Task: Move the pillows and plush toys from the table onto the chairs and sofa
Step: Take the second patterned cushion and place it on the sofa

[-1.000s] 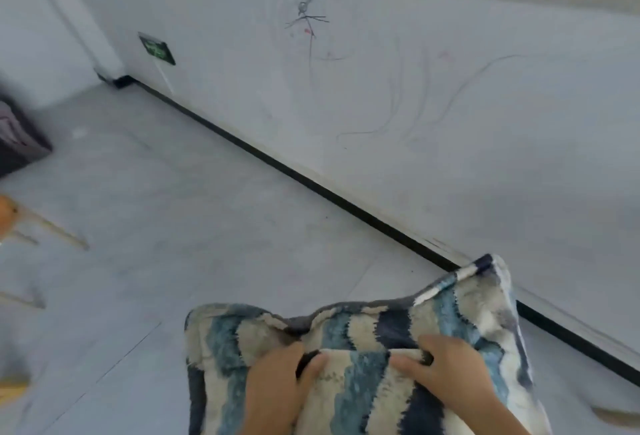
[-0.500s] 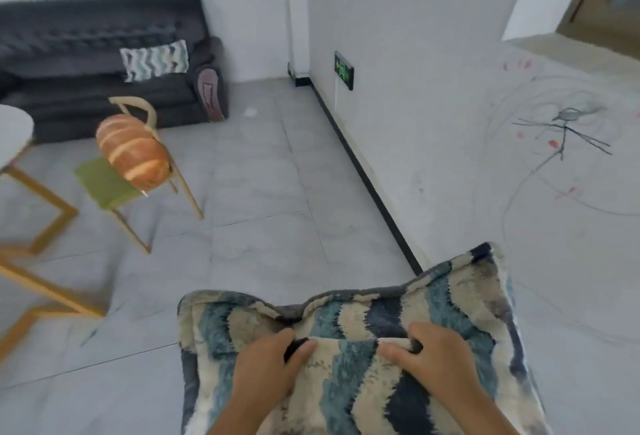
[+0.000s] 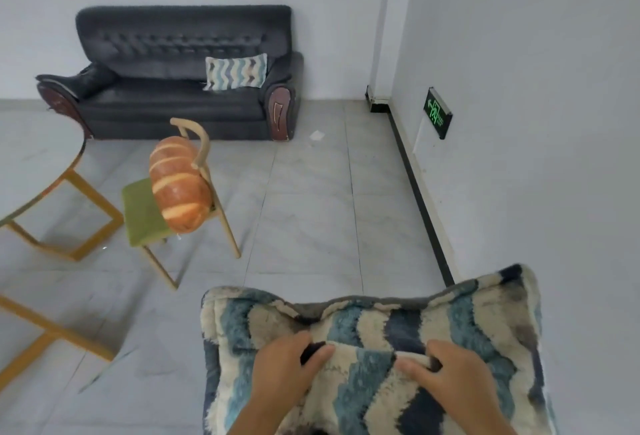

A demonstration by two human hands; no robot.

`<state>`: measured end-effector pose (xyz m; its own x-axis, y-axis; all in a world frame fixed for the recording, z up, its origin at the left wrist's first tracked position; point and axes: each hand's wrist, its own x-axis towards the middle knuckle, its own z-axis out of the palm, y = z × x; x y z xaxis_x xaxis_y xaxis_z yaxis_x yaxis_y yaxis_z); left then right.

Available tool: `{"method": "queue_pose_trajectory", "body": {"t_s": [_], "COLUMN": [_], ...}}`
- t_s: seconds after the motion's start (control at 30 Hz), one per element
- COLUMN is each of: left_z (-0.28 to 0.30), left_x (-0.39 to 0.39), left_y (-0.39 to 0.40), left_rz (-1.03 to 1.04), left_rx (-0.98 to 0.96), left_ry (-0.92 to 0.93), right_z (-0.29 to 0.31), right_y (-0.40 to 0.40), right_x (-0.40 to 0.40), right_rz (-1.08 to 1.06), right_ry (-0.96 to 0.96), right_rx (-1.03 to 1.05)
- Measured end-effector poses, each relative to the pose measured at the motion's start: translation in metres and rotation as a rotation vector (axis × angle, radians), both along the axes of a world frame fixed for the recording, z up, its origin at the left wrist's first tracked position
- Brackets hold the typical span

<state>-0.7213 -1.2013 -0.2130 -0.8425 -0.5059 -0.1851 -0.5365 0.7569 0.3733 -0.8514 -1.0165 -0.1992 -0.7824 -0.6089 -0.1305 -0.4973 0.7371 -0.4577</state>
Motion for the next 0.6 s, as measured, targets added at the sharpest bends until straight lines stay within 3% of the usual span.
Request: {"method": "queue_pose_trajectory", "body": {"t_s": [0.23, 0.4, 0.6], "left_z": [0.019, -0.005, -0.001], "left_x": [-0.143, -0.228, -0.334], "left_y": [-0.128, -0.220, -0.349], "left_rz": [-0.047, 0.038, 0.307], "left_rx": [0.038, 0.261, 0.156], "left_ry": [-0.011, -0.243, -0.037], "right_z": [0.022, 0.019, 0.010], "right_y": [-0.125, -0.242, -0.395], "right_x": [-0.147, -0.247, -0.378], "right_rz": [0.057, 0.243, 0.351], "right_ry": [0.039, -0.249, -0.081], "right_rx": [0.043, 0.356, 0.137]}}
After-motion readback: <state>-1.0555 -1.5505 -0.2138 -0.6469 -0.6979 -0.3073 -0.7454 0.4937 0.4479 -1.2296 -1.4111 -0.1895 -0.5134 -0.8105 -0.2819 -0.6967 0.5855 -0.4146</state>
